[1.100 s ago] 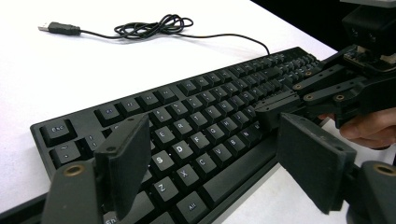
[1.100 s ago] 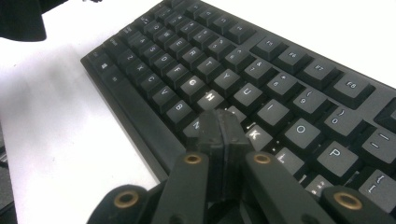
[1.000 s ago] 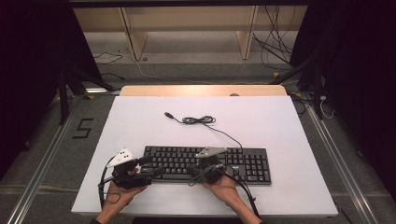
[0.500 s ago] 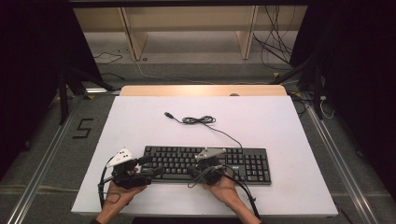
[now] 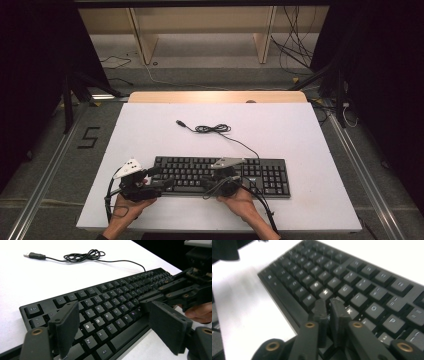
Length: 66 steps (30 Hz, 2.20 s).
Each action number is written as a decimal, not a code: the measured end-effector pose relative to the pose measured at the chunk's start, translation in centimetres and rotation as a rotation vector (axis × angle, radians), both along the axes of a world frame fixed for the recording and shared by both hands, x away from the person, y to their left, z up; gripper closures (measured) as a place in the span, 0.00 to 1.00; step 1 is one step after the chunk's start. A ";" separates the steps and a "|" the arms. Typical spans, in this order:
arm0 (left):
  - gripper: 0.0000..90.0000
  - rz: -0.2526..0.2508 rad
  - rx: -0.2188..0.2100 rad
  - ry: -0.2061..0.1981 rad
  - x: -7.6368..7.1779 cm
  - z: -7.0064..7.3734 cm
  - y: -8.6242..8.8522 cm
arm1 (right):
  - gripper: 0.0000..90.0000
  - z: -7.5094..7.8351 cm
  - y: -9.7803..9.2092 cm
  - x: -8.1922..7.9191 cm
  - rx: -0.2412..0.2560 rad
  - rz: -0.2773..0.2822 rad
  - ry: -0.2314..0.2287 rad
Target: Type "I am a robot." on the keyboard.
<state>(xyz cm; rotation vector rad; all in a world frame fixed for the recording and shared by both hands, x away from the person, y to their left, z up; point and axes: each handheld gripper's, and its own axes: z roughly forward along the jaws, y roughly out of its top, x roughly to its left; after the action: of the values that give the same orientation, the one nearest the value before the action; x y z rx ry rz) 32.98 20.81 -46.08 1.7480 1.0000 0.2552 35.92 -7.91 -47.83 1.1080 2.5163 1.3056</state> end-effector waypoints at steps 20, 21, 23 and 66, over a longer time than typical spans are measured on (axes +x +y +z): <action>0.27 0.008 0.003 -0.004 0.1 0.0 0.2 | 0.48 1.1 -0.4 -0.5 0.087 0.028 0.006; 0.27 0.009 0.003 -0.004 0.1 0.0 0.2 | 0.47 1.2 -0.4 -0.6 0.087 0.031 0.003; 0.27 0.009 0.004 -0.002 0.1 0.0 0.2 | 0.47 1.2 -0.4 -0.6 0.088 0.035 0.002; 0.27 0.023 0.018 0.011 0.5 -0.4 0.5 | 1.00 -0.4 0.8 -1.5 -0.023 0.068 0.000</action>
<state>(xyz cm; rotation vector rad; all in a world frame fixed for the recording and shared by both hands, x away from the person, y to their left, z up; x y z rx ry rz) 33.46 21.31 -46.44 1.7566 1.0292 0.2694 34.39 -7.11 -48.25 1.0260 2.5839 1.2899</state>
